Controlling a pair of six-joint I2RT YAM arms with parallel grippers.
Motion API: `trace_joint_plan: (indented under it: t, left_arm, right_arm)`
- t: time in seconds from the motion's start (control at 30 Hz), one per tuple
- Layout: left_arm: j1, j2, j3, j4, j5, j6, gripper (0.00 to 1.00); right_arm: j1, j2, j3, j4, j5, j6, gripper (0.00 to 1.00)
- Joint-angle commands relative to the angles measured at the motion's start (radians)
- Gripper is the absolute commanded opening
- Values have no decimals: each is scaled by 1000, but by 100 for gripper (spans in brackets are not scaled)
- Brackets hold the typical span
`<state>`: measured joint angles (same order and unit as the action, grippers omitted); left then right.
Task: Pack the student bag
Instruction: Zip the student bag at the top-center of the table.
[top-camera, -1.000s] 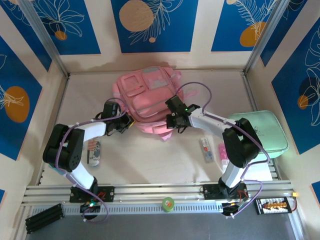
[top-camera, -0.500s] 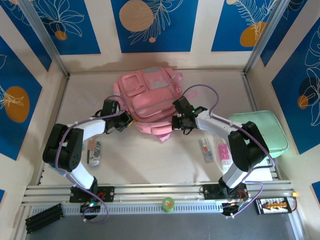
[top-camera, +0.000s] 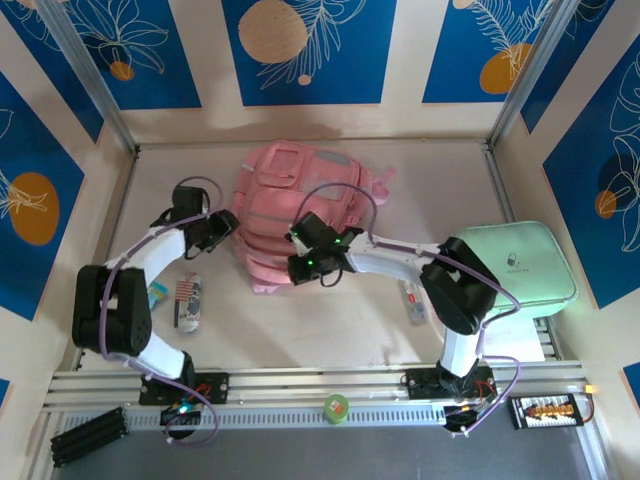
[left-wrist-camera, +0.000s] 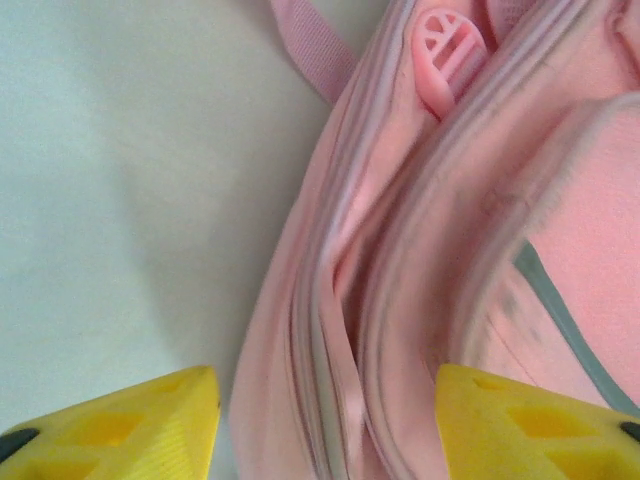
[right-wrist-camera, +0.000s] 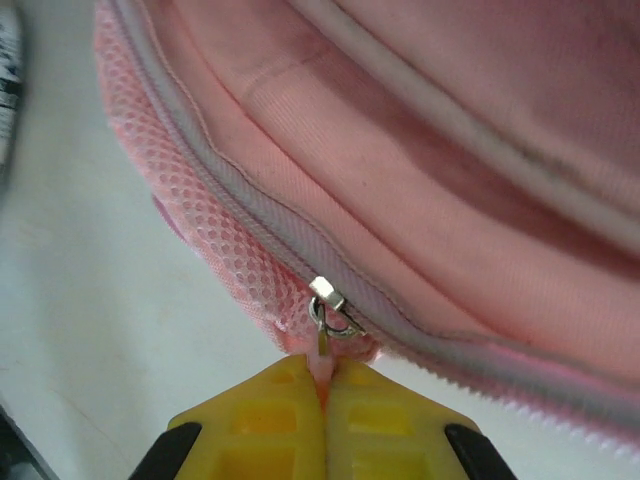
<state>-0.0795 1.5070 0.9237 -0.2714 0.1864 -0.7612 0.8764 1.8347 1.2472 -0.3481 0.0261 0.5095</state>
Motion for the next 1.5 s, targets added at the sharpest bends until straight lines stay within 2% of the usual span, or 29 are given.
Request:
trace_joint_plan:
  t: [0.0,0.23,0.43,0.7,1.17,1.3,1.47]
  left_arm:
    - [11,-89,22,-152,-43,47,61]
    - [-28,-131,45,-264,8,29,61]
    - [-93,-67,82,-322,-19,43,53]
    - [-159,36,159,-331,-72,45,51]
    - [-176,79,158,-360,-187,16,44]
    - [-174,98,141,-292,-157,16,36]
    - [-174,134,166,-295,-154,36,25]
  right_arm:
    - [17,57,112,57,-68,5,0]
    - [35,113,179,68,-93,-9,0]
    - [35,99,125,93,-110,16,0]
    - [39,94,113,95,-101,30,0]
    - [39,81,97,78,-61,43,0]
    - [38,80,99,75,-54,46,0]
    - [55,62,102,25,-9,28,0]
